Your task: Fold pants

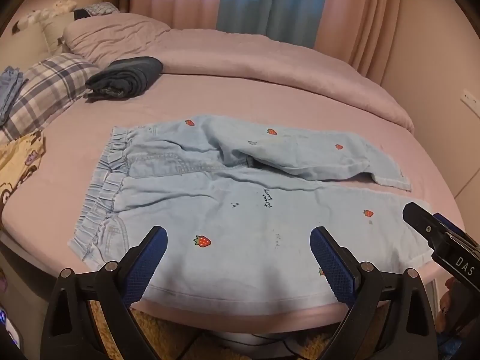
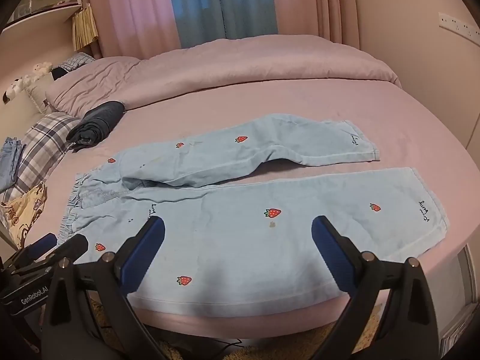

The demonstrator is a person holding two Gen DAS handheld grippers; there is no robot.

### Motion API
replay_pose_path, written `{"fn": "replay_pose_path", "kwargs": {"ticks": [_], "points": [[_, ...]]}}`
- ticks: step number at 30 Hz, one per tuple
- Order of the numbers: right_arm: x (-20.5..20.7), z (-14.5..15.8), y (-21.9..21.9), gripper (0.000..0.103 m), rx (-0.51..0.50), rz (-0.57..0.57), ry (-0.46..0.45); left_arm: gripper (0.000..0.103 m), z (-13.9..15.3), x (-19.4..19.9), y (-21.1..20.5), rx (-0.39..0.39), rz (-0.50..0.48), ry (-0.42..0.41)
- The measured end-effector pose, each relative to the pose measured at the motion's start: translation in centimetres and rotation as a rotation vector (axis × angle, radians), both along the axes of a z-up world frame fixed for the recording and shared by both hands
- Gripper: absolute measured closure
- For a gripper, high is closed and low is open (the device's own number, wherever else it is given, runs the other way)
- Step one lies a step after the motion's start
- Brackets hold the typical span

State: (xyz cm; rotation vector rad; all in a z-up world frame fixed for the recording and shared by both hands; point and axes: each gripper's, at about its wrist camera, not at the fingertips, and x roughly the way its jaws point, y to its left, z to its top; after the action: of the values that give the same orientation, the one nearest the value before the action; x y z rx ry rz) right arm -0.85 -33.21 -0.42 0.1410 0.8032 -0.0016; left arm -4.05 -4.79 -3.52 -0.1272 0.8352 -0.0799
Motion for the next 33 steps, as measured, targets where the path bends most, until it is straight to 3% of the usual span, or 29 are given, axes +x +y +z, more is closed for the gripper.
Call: {"fn": "replay_pose_path", "kwargs": {"ticks": [33], "points": [[0.3, -0.8, -0.4, 0.006, 0.016, -0.013, 0.001, 0.006, -1.0, 0.5, -1.3, 0.004, -0.021, 0.021]]}}
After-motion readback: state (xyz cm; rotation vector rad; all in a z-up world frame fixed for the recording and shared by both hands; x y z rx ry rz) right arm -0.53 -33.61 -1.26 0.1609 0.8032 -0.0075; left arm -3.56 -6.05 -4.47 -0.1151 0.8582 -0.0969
